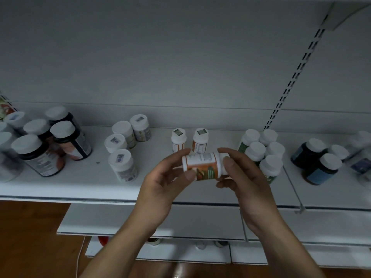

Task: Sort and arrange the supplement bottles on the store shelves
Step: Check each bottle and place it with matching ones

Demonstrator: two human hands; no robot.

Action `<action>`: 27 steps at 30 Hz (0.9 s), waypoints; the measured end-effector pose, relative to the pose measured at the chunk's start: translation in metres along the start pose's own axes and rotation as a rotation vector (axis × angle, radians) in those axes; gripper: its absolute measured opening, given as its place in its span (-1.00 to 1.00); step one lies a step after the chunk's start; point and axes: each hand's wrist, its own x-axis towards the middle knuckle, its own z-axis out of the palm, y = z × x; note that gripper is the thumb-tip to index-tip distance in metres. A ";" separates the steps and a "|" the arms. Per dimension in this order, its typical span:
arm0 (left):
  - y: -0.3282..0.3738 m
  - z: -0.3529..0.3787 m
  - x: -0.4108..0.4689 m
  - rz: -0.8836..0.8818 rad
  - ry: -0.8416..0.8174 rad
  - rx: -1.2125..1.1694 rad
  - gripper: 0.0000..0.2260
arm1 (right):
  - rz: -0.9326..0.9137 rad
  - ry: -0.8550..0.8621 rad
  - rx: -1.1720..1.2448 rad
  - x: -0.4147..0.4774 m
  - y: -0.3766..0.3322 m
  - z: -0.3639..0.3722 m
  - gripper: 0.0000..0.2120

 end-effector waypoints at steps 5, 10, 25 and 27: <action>0.001 0.002 0.001 -0.024 0.005 0.055 -0.64 | -0.010 0.027 0.004 0.000 0.000 0.001 -0.83; -0.001 0.003 0.001 0.034 -0.011 0.039 -0.61 | 0.011 0.035 -0.002 0.000 -0.001 -0.001 -0.83; -0.004 0.007 0.002 -0.015 0.057 0.064 -0.69 | -0.012 0.014 -0.021 -0.002 0.000 -0.003 -0.82; -0.004 0.006 0.002 -0.016 0.019 0.108 -0.72 | -0.007 0.049 -0.031 -0.001 0.000 -0.002 -0.83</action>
